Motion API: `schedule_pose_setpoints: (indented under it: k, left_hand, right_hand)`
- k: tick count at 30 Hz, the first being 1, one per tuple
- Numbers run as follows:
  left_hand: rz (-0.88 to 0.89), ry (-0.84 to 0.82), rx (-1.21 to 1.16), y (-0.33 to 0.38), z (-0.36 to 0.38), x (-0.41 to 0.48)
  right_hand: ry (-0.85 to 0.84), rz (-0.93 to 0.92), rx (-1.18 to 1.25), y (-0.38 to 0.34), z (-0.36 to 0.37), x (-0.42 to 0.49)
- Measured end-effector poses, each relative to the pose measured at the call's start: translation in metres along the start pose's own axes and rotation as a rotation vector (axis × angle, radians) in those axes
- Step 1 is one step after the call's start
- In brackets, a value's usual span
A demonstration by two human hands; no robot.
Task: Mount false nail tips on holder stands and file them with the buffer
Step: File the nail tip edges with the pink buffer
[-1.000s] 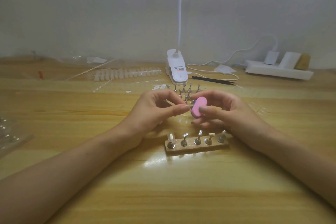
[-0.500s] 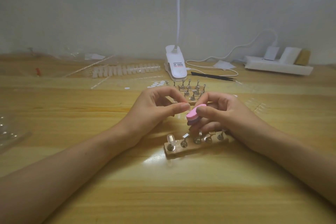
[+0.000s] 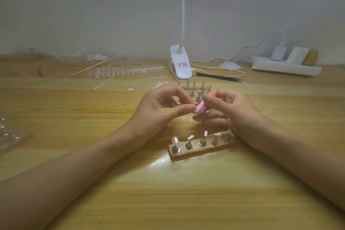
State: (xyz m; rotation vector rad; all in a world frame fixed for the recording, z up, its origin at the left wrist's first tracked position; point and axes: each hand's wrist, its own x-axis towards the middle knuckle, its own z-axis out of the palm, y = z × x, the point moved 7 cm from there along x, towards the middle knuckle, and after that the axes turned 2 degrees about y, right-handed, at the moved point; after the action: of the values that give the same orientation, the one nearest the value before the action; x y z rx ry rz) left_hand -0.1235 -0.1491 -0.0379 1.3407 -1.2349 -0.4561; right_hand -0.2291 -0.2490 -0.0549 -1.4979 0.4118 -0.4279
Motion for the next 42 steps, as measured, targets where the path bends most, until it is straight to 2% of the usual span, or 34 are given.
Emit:
schedule_pose_setpoints:
  k: [4, 8, 12, 15, 18, 22, 25, 29, 32, 35, 39, 42]
  left_hand:
    - [0.019, 0.041, 0.017, 0.0, -0.004, 0.001]
    - [0.015, 0.032, 0.023, -0.001, -0.003, 0.0]
    - [0.019, 0.04, 0.023, 0.0, -0.003, 0.0]
    - [0.018, 0.024, 0.023, 0.0, -0.002, 0.0]
    - [0.013, 0.042, 0.025, -0.001, -0.003, 0.0]
    - [0.017, 0.017, 0.041, 0.0, -0.001, 0.001]
    - [0.016, 0.027, 0.037, -0.001, -0.003, 0.0]
    - [0.02, 0.014, 0.054, -0.001, -0.001, 0.001]
    - [0.027, 0.014, 0.054, 0.0, -0.001, 0.001]
    - [0.033, 0.0, 0.069, 0.001, 0.0, 0.0]
    - [0.049, -0.002, 0.083, 0.001, 0.0, 0.001]
    - [0.047, -0.012, 0.092, 0.0, 0.001, 0.001]
  right_hand:
    - [-0.094, 0.001, -0.072, 0.001, 0.01, -0.002]
    - [0.01, -0.015, 0.024, 0.0, 0.0, 0.001]
    - [-0.094, 0.003, -0.058, 0.001, 0.008, -0.001]
    - [0.004, -0.004, 0.042, 0.0, -0.002, 0.001]
    - [-0.084, 0.011, -0.048, 0.002, 0.006, -0.001]
    - [0.016, -0.001, 0.056, 0.001, -0.005, 0.001]
    - [-0.08, 0.017, -0.04, 0.002, 0.005, 0.0]
    - [-0.005, -0.006, 0.043, 0.001, -0.003, 0.003]
    - [-0.094, 0.015, -0.039, 0.002, 0.005, 0.001]
    - [-0.016, -0.004, 0.053, 0.002, -0.003, 0.004]
    - [-0.092, 0.005, -0.046, 0.002, 0.006, 0.003]
    - [-0.005, -0.01, 0.025, 0.003, -0.005, 0.005]
